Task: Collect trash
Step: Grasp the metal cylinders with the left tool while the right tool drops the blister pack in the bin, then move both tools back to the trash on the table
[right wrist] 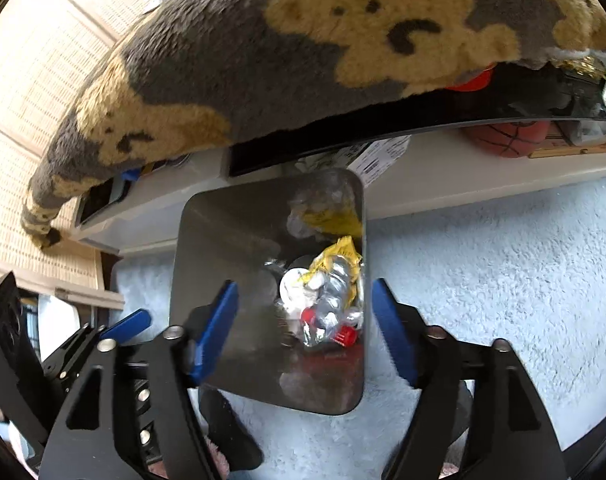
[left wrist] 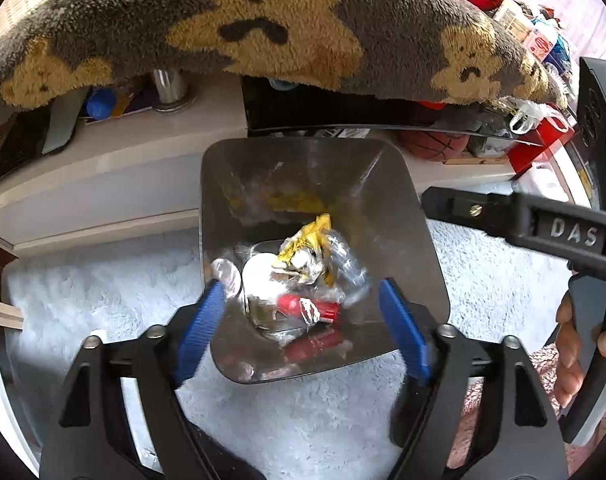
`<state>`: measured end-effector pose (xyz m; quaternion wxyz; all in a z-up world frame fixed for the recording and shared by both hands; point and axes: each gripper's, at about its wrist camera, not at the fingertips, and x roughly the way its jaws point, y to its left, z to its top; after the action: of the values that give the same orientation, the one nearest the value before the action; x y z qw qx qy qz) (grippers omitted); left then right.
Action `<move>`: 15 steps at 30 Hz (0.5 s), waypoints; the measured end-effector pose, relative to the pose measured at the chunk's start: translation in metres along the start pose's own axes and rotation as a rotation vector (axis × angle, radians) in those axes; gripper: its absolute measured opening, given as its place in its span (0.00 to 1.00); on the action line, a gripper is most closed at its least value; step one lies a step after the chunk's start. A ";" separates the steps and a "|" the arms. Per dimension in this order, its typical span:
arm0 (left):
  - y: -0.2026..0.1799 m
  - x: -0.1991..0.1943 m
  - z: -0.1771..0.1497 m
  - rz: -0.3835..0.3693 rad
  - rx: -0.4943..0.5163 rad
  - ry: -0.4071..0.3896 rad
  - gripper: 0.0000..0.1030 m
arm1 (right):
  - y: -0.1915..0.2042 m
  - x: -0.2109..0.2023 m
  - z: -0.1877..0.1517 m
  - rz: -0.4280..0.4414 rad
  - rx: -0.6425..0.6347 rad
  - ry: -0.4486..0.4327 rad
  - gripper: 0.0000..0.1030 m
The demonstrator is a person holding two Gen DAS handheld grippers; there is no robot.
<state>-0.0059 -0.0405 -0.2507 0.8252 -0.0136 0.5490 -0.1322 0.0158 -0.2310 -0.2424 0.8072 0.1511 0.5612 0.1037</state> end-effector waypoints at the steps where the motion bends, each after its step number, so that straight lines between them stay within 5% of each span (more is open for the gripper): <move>1: 0.001 -0.001 0.000 0.002 -0.004 -0.003 0.78 | -0.002 -0.003 0.001 -0.006 0.010 -0.010 0.78; 6: 0.002 -0.007 0.003 0.011 -0.008 -0.023 0.87 | -0.009 -0.010 0.004 -0.013 0.033 -0.029 0.93; 15: 0.004 -0.029 0.014 0.000 -0.024 -0.075 0.90 | -0.012 -0.030 0.012 0.019 0.045 -0.073 0.93</move>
<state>-0.0026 -0.0316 -0.2191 0.8451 -0.0285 0.5190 -0.1248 0.0164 -0.2533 -0.2167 0.8224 0.1782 0.5321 0.0934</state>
